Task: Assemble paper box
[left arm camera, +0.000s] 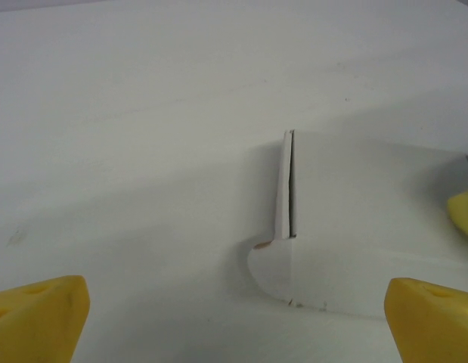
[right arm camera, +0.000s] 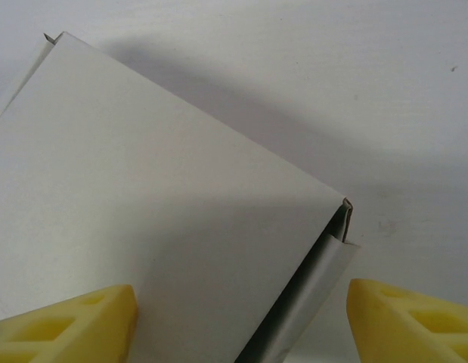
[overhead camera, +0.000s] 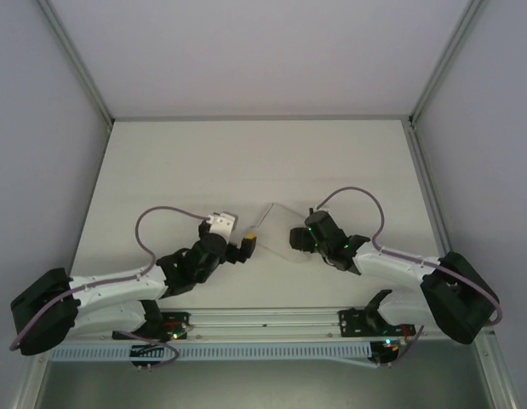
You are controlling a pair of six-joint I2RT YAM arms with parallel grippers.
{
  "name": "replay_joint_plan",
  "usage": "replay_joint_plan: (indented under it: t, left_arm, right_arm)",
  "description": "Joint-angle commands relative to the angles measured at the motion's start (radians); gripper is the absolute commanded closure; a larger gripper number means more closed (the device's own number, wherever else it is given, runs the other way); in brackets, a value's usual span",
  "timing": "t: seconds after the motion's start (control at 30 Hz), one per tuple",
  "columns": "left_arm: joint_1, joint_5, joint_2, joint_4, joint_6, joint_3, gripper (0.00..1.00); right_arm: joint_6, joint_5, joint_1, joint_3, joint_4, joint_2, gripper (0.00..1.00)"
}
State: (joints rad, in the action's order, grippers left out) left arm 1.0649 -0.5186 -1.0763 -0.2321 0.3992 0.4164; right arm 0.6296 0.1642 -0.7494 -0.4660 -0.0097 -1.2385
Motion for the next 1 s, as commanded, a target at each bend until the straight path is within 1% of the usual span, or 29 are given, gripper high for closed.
replay_joint_plan:
  t: [0.0,0.07,0.1,0.13,0.2,0.27,0.33,0.37,0.4,0.5,0.53,0.57,0.6,0.73,0.77,0.8,0.83,0.87,0.9,0.97]
  left_arm:
    - [-0.094,0.097,-0.063,0.218,0.102,0.166,0.00]
    - [-0.185,0.249,-0.161,0.258,0.123,0.270,0.00]
    - [-0.215,0.300,-0.204,0.253,0.118,0.307,0.00]
    - [-0.236,0.341,-0.246,0.235,0.105,0.335,0.00]
    - [-0.257,0.396,-0.327,0.188,0.080,0.380,0.00]
    - [-0.276,0.482,-0.402,0.160,0.062,0.425,0.00]
    - [-0.296,0.583,-0.472,0.147,0.060,0.459,0.05]
    - [-0.306,0.630,-0.510,0.147,0.069,0.474,0.07]
    - [-0.317,0.673,-0.543,0.146,0.075,0.484,0.11]
    - [-0.345,0.767,-0.614,0.120,0.085,0.482,0.20]
    - [-0.352,0.792,-0.628,0.103,0.088,0.477,0.22]
    - [-0.358,0.812,-0.641,0.087,0.094,0.471,0.25]
    - [-0.361,0.823,-0.649,0.075,0.093,0.467,0.27]
    - [-0.363,0.857,-0.675,0.021,0.105,0.452,0.36]
    - [-0.363,0.865,-0.686,0.014,0.106,0.453,0.41]
    - [-0.363,0.866,-0.696,0.016,0.105,0.457,0.43]
    - [-0.363,0.867,-0.706,0.017,0.105,0.462,0.44]
    - [-0.364,0.867,-0.716,0.019,0.104,0.465,0.47]
    - [-0.367,0.867,-0.722,0.018,0.105,0.464,0.48]
    - [-0.373,0.868,-0.729,0.022,0.108,0.462,0.55]
  right_arm:
    - [0.002,0.021,0.002,-0.006,-0.033,-0.029,0.29]
    - [0.002,0.020,0.001,-0.008,-0.026,-0.032,0.36]
    - [0.004,0.022,0.001,-0.008,-0.024,-0.033,0.38]
    - [0.003,0.024,0.002,-0.007,-0.019,-0.034,0.39]
    - [0.011,0.029,0.002,-0.008,-0.015,-0.039,0.40]
    - [0.009,0.033,0.002,-0.015,-0.017,-0.045,0.40]
    - [0.008,0.039,0.005,-0.023,-0.022,-0.055,0.41]
    - [0.009,0.041,0.005,-0.030,-0.027,-0.062,0.44]
    - [0.009,0.041,0.004,-0.033,-0.026,-0.068,0.44]
    - [0.013,0.039,0.007,-0.036,-0.019,-0.085,0.48]
    - [0.015,0.040,0.008,-0.038,-0.020,-0.093,0.49]
    - [0.016,0.040,0.009,-0.040,-0.017,-0.098,0.54]
    - [0.014,0.040,0.011,-0.040,-0.014,-0.106,0.56]
    - [0.009,0.029,0.016,-0.054,0.001,-0.137,0.58]
    - [0.005,0.025,0.017,-0.061,0.005,-0.148,0.61]
    - [-0.001,0.016,0.019,-0.065,0.009,-0.157,0.64]
    - [-0.007,0.013,0.022,-0.071,0.014,-0.166,0.65]
    - [-0.012,0.011,0.027,-0.078,0.015,-0.172,0.66]
    - [-0.017,0.007,0.031,-0.083,0.015,-0.179,0.68]
    - [-0.021,-0.001,0.045,-0.093,0.022,-0.186,0.69]
